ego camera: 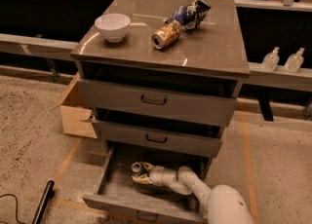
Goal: Place green can into bottom drawer
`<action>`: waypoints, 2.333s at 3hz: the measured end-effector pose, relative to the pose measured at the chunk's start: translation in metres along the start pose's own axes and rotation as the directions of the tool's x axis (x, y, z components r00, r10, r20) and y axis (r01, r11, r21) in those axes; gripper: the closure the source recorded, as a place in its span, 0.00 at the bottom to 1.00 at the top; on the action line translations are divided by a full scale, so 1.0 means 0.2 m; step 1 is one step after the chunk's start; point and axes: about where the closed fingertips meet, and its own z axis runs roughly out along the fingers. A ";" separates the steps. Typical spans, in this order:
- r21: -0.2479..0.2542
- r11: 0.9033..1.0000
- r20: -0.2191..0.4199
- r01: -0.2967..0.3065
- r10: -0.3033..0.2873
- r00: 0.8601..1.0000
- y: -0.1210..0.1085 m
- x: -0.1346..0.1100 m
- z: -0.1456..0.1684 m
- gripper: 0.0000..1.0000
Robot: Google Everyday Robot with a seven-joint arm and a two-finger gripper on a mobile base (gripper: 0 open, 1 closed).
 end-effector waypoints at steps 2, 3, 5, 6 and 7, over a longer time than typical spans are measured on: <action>0.015 1.000 -0.005 -0.008 0.008 1.000 0.01 0.02 0.04 0.12; 0.021 1.000 -0.015 0.001 -0.001 1.000 0.02 0.00 -0.01 0.24; 0.051 0.998 -0.063 0.034 -0.031 0.998 0.06 -0.08 -0.20 0.20; 0.089 0.995 -0.097 0.049 -0.040 0.994 0.07 -0.12 -0.33 0.20; 0.161 0.985 -0.146 0.061 -0.037 0.989 0.11 -0.18 -0.55 0.20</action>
Offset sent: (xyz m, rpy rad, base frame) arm 0.0002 0.0049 -0.0060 -0.0105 0.0025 -0.0321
